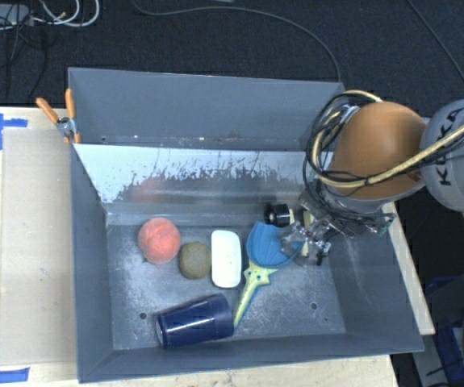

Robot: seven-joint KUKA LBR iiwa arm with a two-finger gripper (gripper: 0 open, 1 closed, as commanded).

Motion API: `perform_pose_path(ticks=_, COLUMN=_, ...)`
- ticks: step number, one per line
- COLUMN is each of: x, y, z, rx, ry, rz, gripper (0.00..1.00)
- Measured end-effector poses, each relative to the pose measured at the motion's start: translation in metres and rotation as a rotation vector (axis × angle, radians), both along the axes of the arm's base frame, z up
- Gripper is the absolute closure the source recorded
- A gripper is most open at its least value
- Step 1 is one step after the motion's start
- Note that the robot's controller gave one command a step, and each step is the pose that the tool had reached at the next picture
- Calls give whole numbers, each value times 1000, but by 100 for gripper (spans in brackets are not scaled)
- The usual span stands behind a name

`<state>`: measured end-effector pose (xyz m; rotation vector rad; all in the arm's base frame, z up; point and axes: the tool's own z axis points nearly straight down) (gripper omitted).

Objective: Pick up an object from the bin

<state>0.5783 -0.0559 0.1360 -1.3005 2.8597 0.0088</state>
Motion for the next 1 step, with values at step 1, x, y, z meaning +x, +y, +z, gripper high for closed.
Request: perform_pose_path(ticks=1, x=0, y=0, z=15, rx=0, ry=-1, rz=-1, gripper=100)
